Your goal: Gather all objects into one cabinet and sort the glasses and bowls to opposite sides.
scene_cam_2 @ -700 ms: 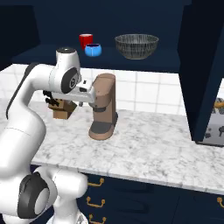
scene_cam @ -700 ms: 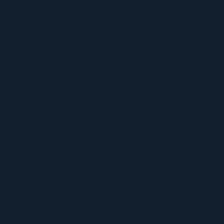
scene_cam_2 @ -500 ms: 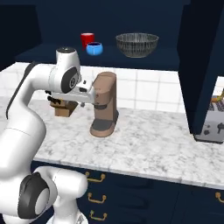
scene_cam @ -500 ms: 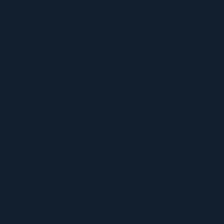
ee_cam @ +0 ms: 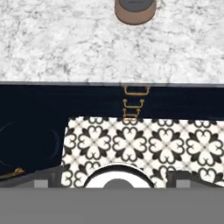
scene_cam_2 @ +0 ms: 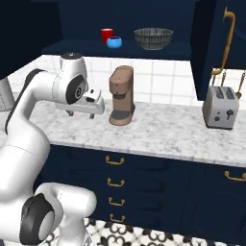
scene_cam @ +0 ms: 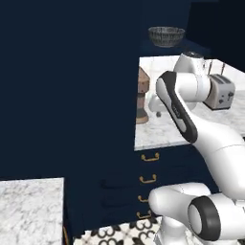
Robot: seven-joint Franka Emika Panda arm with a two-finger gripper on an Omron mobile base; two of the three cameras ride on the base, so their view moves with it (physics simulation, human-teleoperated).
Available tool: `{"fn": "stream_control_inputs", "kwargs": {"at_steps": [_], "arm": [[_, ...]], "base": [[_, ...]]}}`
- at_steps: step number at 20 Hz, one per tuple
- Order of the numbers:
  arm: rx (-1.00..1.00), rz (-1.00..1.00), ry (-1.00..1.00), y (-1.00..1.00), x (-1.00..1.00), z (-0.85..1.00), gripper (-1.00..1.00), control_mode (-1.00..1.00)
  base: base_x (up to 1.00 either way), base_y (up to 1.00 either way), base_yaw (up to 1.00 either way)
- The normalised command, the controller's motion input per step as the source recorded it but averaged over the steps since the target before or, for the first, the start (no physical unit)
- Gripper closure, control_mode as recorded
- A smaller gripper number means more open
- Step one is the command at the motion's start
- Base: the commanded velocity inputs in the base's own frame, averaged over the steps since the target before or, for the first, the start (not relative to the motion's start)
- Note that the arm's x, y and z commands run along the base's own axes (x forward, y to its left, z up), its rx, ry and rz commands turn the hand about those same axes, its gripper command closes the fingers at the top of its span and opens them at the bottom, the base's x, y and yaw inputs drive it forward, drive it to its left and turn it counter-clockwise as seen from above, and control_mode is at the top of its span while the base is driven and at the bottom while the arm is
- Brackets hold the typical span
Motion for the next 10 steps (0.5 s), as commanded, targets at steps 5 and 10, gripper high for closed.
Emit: {"fn": "stream_control_inputs", "kwargs": {"at_steps": [5, 10], "arm": [[0.0, 0.0, 0.0, 0.0, 0.0, 0.0, -1.0, 1.0], [0.0, 0.0, 0.0, 0.0, 0.0, 0.0, -1.0, 1.0]], "base": [[-0.39, -0.01, -0.24], [-0.05, 0.0, -0.32]]}}
